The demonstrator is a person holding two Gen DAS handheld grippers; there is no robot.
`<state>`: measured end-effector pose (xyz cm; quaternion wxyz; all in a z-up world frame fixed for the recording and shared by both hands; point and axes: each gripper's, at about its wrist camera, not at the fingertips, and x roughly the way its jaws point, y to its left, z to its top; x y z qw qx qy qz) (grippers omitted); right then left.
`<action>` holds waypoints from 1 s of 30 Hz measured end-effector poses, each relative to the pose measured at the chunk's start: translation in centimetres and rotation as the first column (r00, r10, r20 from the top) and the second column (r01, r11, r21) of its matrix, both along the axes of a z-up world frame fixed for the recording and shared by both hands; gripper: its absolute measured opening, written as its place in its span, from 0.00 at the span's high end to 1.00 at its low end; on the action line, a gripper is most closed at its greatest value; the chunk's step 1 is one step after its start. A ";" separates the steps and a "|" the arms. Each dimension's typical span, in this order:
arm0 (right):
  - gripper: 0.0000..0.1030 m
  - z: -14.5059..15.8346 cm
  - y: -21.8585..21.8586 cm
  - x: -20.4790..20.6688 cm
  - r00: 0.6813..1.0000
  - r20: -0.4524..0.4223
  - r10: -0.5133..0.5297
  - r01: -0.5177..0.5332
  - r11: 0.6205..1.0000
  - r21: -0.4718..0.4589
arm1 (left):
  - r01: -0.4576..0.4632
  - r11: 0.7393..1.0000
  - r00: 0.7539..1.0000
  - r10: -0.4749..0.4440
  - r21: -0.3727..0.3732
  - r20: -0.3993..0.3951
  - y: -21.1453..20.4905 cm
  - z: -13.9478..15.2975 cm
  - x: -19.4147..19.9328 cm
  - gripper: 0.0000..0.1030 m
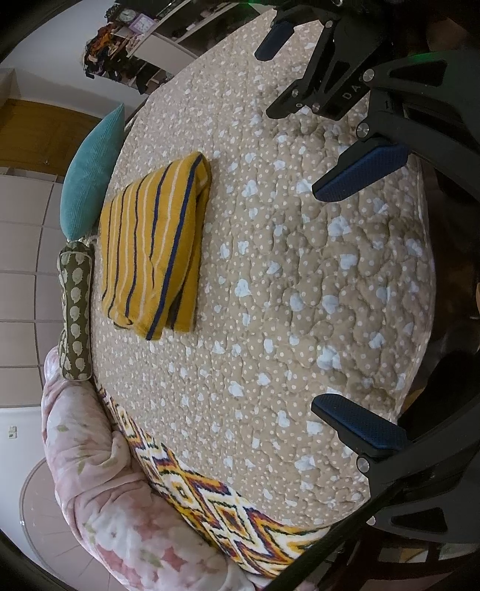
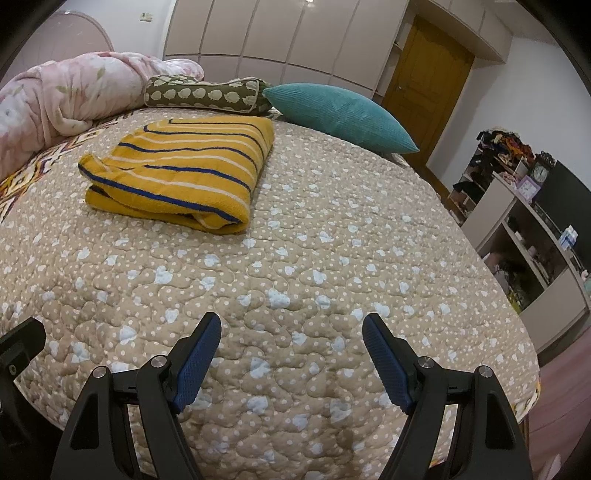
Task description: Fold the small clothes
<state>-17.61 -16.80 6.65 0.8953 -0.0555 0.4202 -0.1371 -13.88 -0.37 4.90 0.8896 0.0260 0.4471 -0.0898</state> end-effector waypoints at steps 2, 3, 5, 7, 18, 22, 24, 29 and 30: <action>0.20 -0.1 0.1 0.1 1.000 -0.006 0.002 -0.002 1.000 -0.010 | -0.002 1.000 1.000 0.002 -0.002 -0.006 0.0 -0.1 0.1 0.00; 0.20 -0.1 0.1 0.1 1.000 -0.007 0.001 -0.001 1.000 -0.008 | -0.002 1.000 1.000 0.002 -0.004 -0.007 0.0 -0.1 0.0 0.00; 0.20 -0.3 0.0 0.1 1.000 -0.012 -0.001 0.001 1.000 -0.005 | -0.005 1.000 1.000 0.005 -0.005 -0.004 0.0 -0.1 0.0 0.00; 0.20 -0.5 0.0 0.1 1.000 -0.015 -0.005 0.005 1.000 -0.005 | 0.000 1.000 1.000 0.000 -0.007 -0.003 0.1 -0.1 0.0 0.00; 0.20 -0.4 0.0 -0.1 1.000 -0.006 -0.002 0.002 1.000 -0.012 | 0.004 1.000 1.000 -0.005 -0.020 -0.007 -0.2 -0.1 0.0 0.00; 0.20 -0.4 0.1 -0.1 1.000 -0.004 -0.003 0.003 1.000 -0.012 | 0.008 1.000 1.000 -0.008 -0.025 -0.004 -0.4 -0.1 -0.1 0.00; 0.20 -0.4 0.1 -0.2 1.000 -0.002 -0.003 0.003 1.000 -0.011 | 0.012 0.999 1.000 -0.012 -0.031 -0.001 -0.4 -0.1 -0.2 0.00; 0.19 -0.3 0.4 0.2 1.000 -0.005 0.011 -0.011 1.000 -0.005 | 0.012 0.999 1.000 -0.012 -0.031 -0.004 -0.5 -0.2 -0.1 0.00; 0.19 -0.3 0.4 0.4 1.000 -0.005 0.015 -0.015 1.000 -0.002 | 0.009 1.000 1.000 -0.009 -0.028 -0.004 -0.5 -0.3 0.0 0.00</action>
